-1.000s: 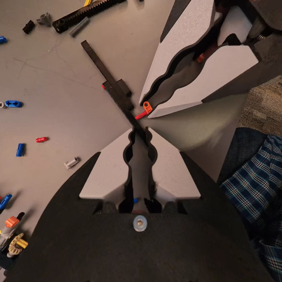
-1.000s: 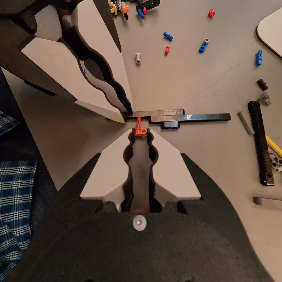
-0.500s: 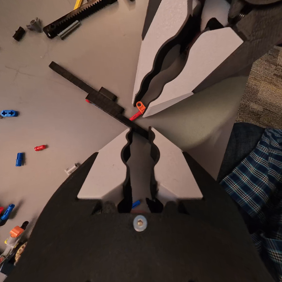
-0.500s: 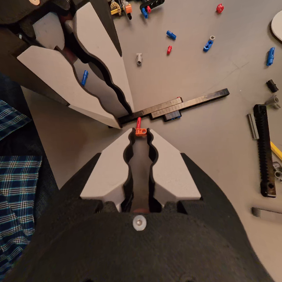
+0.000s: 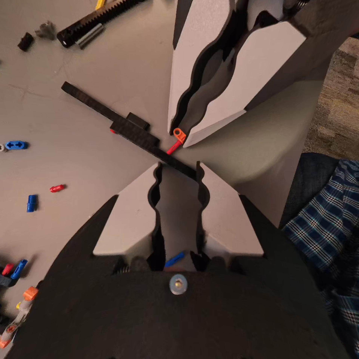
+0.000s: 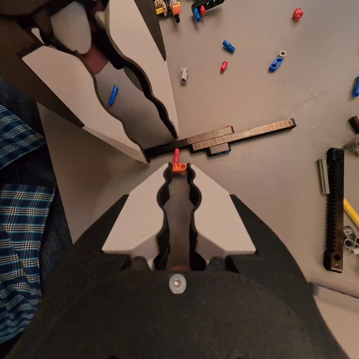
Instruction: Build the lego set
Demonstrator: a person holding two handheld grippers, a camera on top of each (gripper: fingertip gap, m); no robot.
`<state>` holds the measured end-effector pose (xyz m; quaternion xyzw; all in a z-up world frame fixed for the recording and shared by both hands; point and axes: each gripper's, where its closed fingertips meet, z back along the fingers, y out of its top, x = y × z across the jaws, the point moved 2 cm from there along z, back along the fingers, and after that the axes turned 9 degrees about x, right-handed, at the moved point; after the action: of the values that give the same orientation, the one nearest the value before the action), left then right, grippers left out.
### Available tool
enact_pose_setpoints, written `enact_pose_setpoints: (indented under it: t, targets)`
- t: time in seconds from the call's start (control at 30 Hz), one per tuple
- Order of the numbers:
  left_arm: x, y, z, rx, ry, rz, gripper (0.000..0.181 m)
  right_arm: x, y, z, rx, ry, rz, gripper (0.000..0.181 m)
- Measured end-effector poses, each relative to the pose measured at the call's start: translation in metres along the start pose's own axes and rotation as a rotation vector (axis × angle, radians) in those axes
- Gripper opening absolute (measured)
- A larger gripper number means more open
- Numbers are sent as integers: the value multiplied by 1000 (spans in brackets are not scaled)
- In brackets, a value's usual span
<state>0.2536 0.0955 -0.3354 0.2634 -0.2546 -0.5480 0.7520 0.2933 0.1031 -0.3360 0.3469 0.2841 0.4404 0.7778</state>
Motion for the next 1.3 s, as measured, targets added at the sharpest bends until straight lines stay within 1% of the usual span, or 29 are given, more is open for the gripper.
enact_pose_setpoints:
  t: [0.2, 0.43, 0.53, 0.63, 0.73, 1.0, 1.3]
  targets:
    - [-2, 1, -1, 6, -6, 4, 24, -1, 1, -1, -10, 5, 15, 13]
    - [-2, 1, -1, 7, -12, 9, 21, 0, 1, -1, -59, -8, 20, 12]
    - [-2, 1, -1, 1, -7, 4, 20, -1, 2, -2, -102, -8, 74, 12]
    - [-3, 1, -1, 4, -9, 9, 18, 0, 2, -3, -127, 33, 102, 12]
    - [-4, 0, -1, 15, -16, 21, 17, 1, 3, -3, -127, 65, 132, 12]
    - [-6, 0, -1, 35, -25, 35, 14, 2, 2, -4, -101, 80, 207, 12]
    - [-8, 0, -1, 67, -29, 81, 12, 0, 2, -6, -63, 12, 213, 12]
